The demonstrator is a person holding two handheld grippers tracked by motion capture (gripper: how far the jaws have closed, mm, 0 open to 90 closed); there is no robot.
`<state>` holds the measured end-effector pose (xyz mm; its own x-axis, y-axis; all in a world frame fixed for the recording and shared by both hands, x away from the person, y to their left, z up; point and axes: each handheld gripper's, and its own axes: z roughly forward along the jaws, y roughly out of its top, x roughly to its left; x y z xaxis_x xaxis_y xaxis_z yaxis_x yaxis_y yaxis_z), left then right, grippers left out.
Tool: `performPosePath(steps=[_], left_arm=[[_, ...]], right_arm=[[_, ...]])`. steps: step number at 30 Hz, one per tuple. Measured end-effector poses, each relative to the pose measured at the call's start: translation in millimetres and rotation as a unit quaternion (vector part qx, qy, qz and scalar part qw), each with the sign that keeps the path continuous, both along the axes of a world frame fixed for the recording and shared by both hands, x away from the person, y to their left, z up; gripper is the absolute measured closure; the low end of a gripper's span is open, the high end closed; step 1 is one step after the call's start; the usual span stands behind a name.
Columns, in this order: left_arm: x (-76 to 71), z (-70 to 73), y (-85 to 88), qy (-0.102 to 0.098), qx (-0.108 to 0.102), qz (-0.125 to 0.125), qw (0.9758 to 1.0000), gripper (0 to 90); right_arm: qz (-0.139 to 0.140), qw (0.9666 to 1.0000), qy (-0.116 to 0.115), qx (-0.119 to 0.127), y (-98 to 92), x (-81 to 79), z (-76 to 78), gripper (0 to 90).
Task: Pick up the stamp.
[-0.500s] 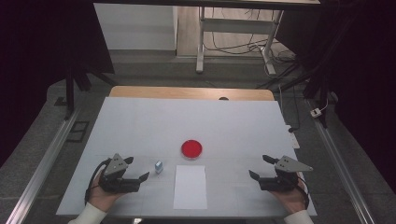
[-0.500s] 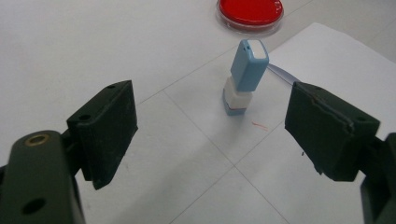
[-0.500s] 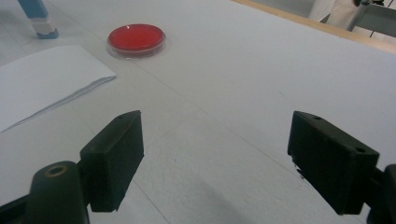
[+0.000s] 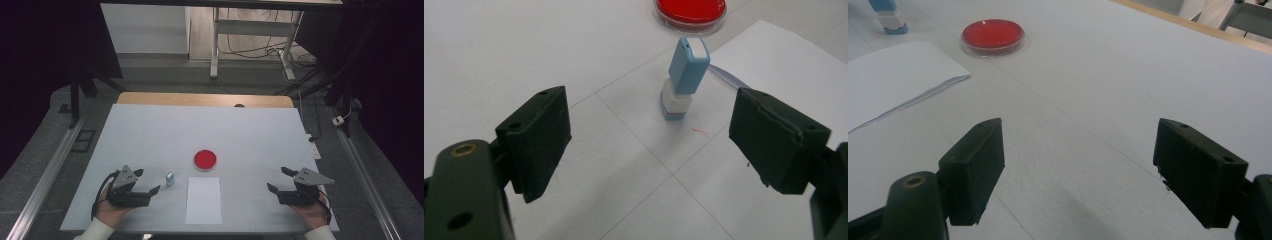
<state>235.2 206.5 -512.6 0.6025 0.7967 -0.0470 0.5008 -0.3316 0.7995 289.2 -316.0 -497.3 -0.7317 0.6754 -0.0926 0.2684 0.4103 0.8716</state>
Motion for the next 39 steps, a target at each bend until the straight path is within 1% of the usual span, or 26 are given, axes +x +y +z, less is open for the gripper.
performPosePath(steps=[9, 15, 16, 21, 24, 26, 30, 37, 39], left_arm=[[-1.0, 1.7, -0.1, -0.004, -0.001, 0.0, 1.0, 16.8], [-1.3, 5.2, -2.0, -0.007, -0.004, -0.005, 1.0, 16.8], [-1.2, 5.9, -2.6, -0.008, -0.003, -0.005, 1.0, 16.8], [0.7, 10.5, -6.9, -0.01, -0.004, -0.011, 0.9999, 16.8], [2.3, 15.5, -11.0, -0.009, -0.004, -0.015, 0.9998, 16.8], [3.5, 18.2, -13.6, -0.008, 0.001, -0.017, 0.9998, 16.8], [8.9, 21.6, -18.2, -0.002, 0.007, -0.024, 0.9997, 16.9], [27.4, 29.2, -36.7, 0.012, 0.031, -0.039, 0.9987, 16.9], [30.7, 29.4, -41.2, 0.013, 0.033, -0.041, 0.9986, 16.9]], right_arm=[[0.002, 1.0, -0.003, 0.001, 0.9, -0.8, 0.6, 20.9], [0.001, 1.0, -0.004, 0.003, 1.9, -1.1, 0.3, 21.4], [0.001, 1.0, -0.003, 0.0, 1.9, -1.1, 0.5, 21.5], [0.003, 1.0, -0.002, 0.0, 3.1, -0.9, 0.4, 21.5], [0.004, 1.0, -0.005, 0.0, 3.3, -1.2, 1.4, 21.6], [0.005, 1.0, -0.006, 0.004, 3.3, -1.5, 1.9, 21.8], [0.006, 1.0, -0.005, 0.003, 4.0, -1.0, 1.6, 21.8], [0.01, 0.9999, -0.001, -0.003, 7.1, -0.2, -0.2, 22.0], [0.01, 0.9999, -0.001, -0.002, 7.4, -0.2, -0.6, 22.1]])
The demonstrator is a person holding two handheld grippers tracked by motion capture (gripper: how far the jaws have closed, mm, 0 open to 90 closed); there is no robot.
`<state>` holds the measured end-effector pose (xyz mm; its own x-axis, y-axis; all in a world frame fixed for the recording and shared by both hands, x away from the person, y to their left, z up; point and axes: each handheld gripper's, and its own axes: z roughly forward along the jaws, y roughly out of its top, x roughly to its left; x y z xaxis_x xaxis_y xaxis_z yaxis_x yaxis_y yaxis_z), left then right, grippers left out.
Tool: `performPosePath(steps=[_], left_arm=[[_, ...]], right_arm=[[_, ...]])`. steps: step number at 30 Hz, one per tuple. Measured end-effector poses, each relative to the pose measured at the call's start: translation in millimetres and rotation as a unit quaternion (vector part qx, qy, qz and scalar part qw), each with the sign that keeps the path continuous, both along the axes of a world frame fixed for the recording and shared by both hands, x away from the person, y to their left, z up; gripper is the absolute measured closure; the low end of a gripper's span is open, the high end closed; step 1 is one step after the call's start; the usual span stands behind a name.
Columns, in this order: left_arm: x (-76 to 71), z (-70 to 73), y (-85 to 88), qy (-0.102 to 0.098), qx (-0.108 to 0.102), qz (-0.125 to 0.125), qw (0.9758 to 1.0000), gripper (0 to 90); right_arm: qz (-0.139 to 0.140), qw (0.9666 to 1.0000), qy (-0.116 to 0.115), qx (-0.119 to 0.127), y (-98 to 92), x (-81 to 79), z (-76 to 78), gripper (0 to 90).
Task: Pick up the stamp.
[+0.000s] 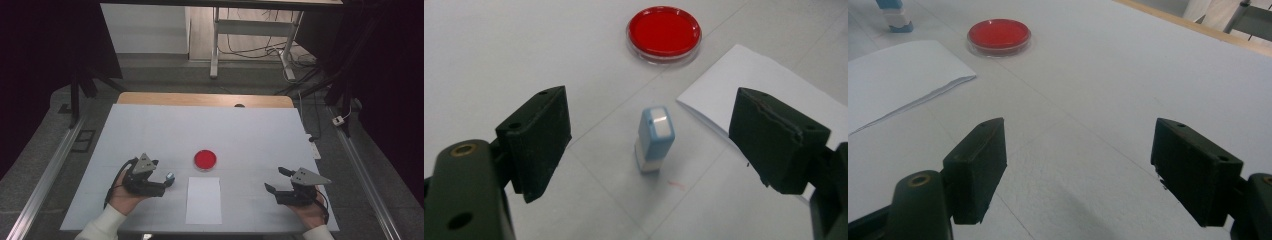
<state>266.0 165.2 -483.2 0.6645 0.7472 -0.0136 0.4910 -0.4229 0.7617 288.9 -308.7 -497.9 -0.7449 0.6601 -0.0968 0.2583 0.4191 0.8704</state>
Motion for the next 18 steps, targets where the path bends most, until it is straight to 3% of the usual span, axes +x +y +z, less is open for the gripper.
performPosePath(steps=[5, 12, 18], left_arm=[[1.5, -7.2, -6.5, 0.005, 0.011, -0.004, 0.9999, 17.7], [3.3, -9.5, -6.0, 0.009, 0.01, 0.007, 0.9999, 20.5], [0.7, -15.5, -9.2, 0.009, 0.023, 0.009, 0.9997, 26.4]], right_arm=[[-0.002, 1.0, 0.0, -0.002, -0.9, -1.0, -0.8, 22.4], [-0.005, 1.0, 0.001, -0.004, -2.2, -2.6, -1.4, 22.6], [-0.004, 1.0, 0.002, -0.004, -2.2, -2.8, -1.8, 22.8]])
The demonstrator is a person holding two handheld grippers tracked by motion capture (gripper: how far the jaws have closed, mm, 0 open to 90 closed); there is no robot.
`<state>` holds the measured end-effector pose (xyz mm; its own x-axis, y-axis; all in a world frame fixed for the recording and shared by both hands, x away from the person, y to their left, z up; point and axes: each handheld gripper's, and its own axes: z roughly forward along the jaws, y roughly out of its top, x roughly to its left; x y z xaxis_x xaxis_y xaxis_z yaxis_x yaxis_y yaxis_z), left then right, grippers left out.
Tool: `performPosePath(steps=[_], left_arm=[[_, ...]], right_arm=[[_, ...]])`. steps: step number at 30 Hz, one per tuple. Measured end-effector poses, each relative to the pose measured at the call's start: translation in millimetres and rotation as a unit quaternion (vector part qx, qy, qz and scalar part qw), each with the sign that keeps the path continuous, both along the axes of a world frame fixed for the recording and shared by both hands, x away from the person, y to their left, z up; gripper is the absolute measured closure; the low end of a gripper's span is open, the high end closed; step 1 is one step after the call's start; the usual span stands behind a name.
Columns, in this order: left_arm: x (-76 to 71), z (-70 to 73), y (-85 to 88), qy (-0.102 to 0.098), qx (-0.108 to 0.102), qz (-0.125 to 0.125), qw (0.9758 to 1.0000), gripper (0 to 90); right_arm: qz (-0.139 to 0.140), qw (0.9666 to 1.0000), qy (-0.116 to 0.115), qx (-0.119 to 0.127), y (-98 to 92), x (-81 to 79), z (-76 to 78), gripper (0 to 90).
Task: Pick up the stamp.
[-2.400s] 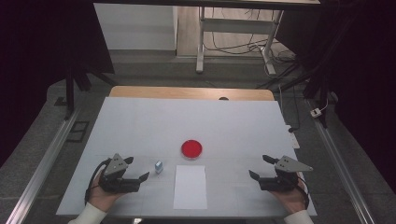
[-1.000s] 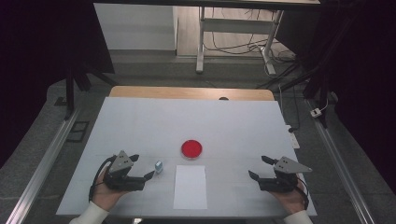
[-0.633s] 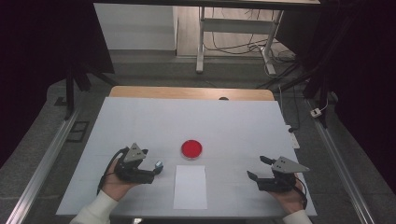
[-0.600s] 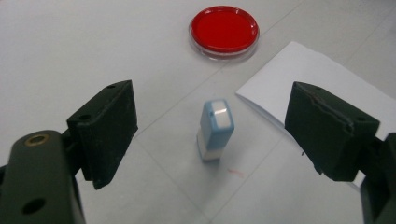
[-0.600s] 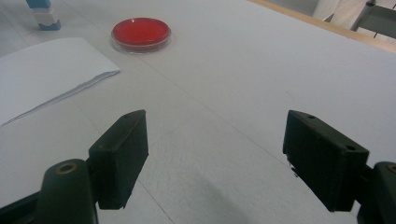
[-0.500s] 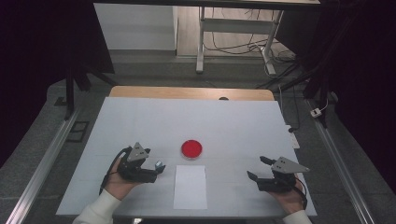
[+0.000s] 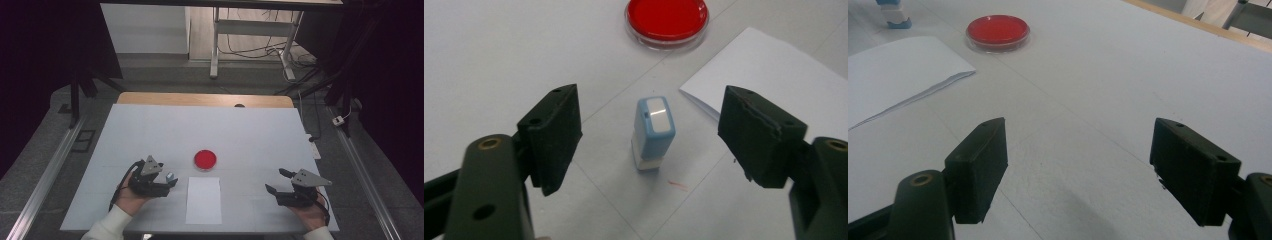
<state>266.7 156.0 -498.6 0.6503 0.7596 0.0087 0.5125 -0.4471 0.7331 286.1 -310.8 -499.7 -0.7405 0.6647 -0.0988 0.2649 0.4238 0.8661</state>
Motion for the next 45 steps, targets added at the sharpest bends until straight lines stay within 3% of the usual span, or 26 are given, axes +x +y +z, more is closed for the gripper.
performPosePath(steps=[6, 13, 22, 24, 37, 45], left_arm=[[1.1, -5.6, -4.0, 0.001, 0.023, 0.003, 0.9997, 39.6], [-0.6, -6.6, -5.0, -0.003, 0.026, 0.002, 0.9997, 54.8], [1.7, -10.3, -6.3, 0.0, 0.028, 0.003, 0.9996, 66.2], [2.2, -10.7, -5.6, 0.002, 0.025, 0.002, 0.9997, 73.2], [1.1, -7.9, -0.5, -0.004, 0.006, 0.005, 1.0, 75.1], [-0.1, -0.5, 4.5, -0.011, -0.028, 0.003, 0.9995, 75.1]], right_arm=[[-0.001, 1.0, -0.001, -0.004, 0.4, 0.2, -0.4, 22.8], [-0.001, 1.0, 0.002, -0.005, 0.3, 0.0, -0.8, 22.9], [-0.002, 1.0, 0.002, -0.006, -0.3, 0.5, -1.5, 23.0], [-0.002, 1.0, 0.002, -0.005, 0.1, 0.2, -1.6, 23.0], [-0.004, 0.9999, 0.002, -0.009, -0.1, 0.2, -2.1, 23.2], [-0.003, 1.0, -0.003, -0.006, -0.1, 0.1, -1.9, 24.5]])
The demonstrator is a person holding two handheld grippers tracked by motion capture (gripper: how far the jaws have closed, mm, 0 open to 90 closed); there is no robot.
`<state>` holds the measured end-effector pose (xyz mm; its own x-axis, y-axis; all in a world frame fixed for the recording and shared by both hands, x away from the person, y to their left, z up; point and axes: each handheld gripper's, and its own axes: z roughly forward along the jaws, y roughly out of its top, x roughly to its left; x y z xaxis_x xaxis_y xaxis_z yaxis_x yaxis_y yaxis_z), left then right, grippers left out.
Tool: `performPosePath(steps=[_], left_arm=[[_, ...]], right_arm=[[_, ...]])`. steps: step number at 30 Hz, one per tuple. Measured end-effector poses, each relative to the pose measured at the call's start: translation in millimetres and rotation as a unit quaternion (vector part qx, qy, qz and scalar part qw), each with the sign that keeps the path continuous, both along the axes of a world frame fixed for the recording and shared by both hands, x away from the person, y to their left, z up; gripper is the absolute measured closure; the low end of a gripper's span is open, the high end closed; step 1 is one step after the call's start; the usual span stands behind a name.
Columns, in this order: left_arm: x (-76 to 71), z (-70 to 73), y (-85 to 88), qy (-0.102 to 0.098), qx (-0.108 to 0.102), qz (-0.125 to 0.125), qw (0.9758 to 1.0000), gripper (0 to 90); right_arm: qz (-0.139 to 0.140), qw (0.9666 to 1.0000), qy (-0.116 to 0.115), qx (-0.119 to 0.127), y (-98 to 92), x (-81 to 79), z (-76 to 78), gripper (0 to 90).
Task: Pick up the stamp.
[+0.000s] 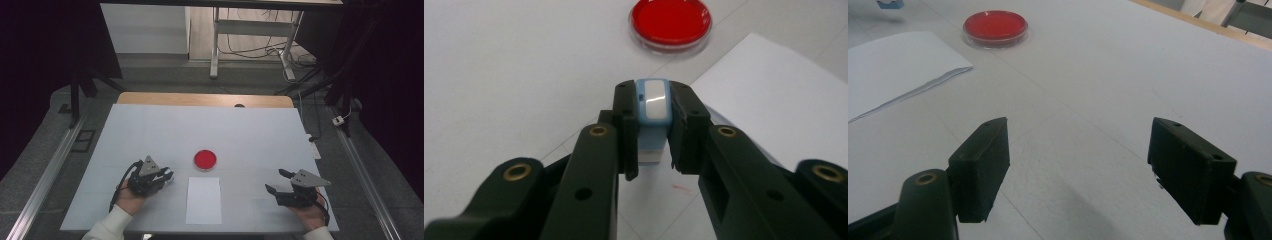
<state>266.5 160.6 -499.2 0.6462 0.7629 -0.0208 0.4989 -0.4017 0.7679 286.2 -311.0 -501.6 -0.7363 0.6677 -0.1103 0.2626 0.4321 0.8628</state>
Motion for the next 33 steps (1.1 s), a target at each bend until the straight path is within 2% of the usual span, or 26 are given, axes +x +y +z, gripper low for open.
performPosePath(steps=[13, 24, 33], left_arm=[[1.4, 15.3, 2.9, -0.012, -0.05, -0.007, 0.9987, 75.1], [1.6, 27.3, 9.1, -0.019, -0.098, -0.014, 0.9949, 75.1], [4.0, 34.8, 4.1, -0.023, -0.111, -0.025, 0.9932, 75.0]], right_arm=[[-0.003, 1.0, -0.002, 0.003, -1.1, -1.8, 0.3, 25.1], [-0.002, 1.0, 0.002, 0.008, -0.2, -1.1, -0.8, 25.1], [-0.001, 1.0, 0.002, 0.009, -0.4, -0.5, -1.4, 25.1]])
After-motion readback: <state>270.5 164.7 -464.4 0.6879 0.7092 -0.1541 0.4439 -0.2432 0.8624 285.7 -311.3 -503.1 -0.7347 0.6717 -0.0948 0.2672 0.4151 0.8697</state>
